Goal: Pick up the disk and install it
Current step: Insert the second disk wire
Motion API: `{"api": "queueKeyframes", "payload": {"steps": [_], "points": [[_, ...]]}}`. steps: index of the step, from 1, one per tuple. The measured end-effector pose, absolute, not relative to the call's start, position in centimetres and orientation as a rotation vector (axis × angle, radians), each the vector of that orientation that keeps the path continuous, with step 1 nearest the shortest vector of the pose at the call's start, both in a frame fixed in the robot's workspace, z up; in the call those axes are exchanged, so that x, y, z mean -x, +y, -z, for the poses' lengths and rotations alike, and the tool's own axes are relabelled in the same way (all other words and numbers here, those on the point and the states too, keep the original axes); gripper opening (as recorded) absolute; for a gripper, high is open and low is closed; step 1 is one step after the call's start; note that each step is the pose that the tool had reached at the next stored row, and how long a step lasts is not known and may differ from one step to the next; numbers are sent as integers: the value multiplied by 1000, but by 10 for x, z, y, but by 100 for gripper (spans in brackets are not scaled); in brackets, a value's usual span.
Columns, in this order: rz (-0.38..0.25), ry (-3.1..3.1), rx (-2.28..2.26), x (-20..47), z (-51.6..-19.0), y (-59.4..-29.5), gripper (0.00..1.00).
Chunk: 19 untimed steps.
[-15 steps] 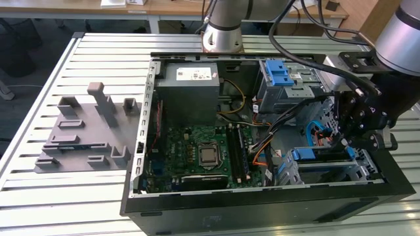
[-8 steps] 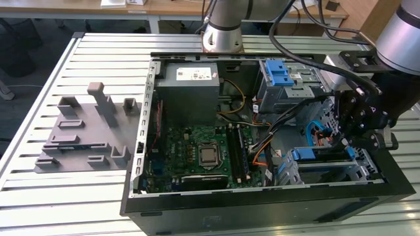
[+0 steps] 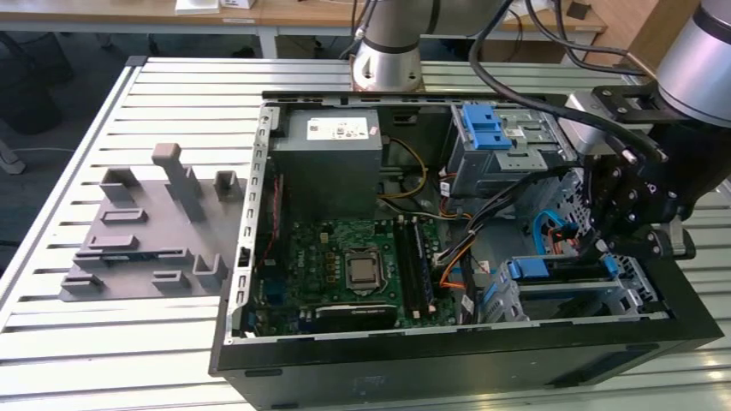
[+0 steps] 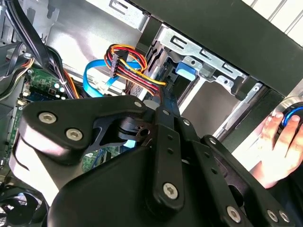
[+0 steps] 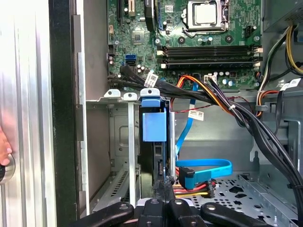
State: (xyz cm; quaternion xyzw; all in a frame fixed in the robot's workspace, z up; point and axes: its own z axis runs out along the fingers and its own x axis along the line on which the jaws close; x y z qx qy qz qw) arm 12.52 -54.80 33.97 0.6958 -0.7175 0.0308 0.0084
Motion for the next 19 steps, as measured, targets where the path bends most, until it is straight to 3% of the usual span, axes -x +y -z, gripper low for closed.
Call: {"api": "queueKeyframes", "payload": {"steps": [19], "points": [[-94,-2243,-2175,-123,-345,-548,11]]}}
